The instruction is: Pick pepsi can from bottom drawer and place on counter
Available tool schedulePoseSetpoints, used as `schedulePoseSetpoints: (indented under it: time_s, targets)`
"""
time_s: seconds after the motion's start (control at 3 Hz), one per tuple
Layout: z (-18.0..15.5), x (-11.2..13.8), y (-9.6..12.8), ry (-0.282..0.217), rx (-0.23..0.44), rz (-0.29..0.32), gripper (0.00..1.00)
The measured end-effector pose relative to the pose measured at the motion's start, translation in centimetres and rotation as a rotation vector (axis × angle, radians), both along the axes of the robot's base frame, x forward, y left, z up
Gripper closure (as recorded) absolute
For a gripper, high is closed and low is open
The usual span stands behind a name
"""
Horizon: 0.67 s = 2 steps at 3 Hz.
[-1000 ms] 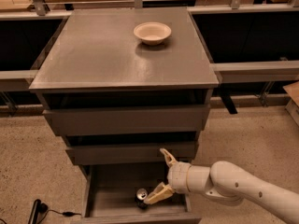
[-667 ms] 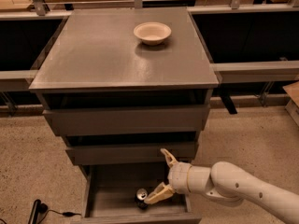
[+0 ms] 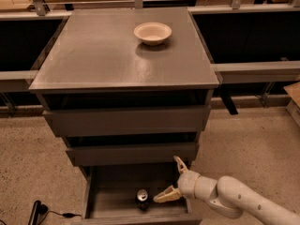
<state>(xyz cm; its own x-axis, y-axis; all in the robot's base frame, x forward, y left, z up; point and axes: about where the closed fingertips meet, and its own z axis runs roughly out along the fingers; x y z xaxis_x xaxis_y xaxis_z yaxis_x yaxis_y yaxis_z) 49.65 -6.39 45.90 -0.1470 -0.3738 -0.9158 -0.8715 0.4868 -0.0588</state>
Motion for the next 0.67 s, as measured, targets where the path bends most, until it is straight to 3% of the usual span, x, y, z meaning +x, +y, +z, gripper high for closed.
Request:
schedulePoseSetpoints:
  time_s: [0.33,0.67]
  targets:
    - [-3.07,-1.15,1.59,0.051,0.061,-0.002,0.00]
    - [-3.08,-1.23,1.67,0.052,0.061,-0.001,0.00]
